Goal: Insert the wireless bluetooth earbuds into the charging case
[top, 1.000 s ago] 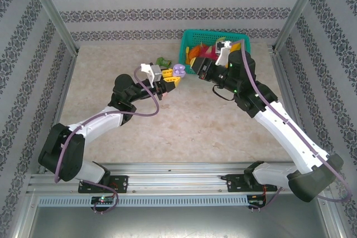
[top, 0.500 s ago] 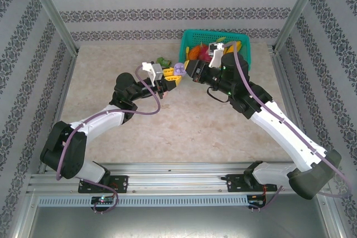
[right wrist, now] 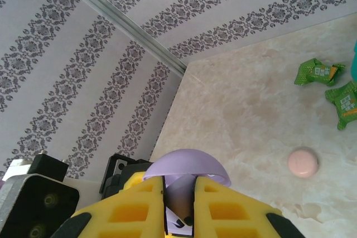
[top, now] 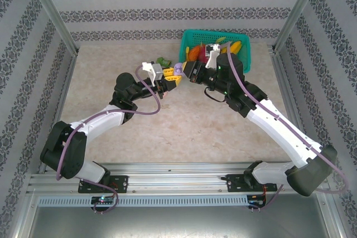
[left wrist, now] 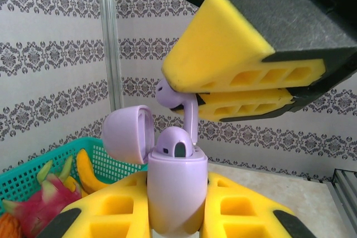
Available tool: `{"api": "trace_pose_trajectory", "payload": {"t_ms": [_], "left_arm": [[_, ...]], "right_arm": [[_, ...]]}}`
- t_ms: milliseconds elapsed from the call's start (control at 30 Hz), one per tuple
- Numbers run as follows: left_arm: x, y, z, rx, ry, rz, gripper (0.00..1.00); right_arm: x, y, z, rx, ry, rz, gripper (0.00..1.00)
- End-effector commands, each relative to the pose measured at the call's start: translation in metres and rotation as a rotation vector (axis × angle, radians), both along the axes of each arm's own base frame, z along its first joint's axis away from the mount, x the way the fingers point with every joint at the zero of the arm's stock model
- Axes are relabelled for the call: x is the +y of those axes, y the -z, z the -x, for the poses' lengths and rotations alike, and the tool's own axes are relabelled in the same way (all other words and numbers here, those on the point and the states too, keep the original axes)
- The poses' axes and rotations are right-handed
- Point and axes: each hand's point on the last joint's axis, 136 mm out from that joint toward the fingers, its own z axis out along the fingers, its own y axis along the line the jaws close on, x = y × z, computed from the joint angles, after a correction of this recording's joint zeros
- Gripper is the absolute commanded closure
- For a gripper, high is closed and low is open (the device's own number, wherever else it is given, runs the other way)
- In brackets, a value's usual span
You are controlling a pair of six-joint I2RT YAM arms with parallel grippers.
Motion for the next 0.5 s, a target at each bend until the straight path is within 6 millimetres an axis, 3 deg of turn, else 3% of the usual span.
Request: {"api": "trace_pose_trajectory", "payload": {"t_ms": [0, 467], "left_arm": [[-0.005, -0.026, 0.011, -0.077, 0.04, 0.038, 1.0], [-0.006, -0.026, 0.011, -0.076, 0.043, 0.039, 1.0]], "right_arm": [[0.002, 0.006, -0.002, -0.008, 0.004, 0.013, 0.84], [0.013, 0.023, -0.002, 0.028, -0.032, 0.04, 0.85]]}}
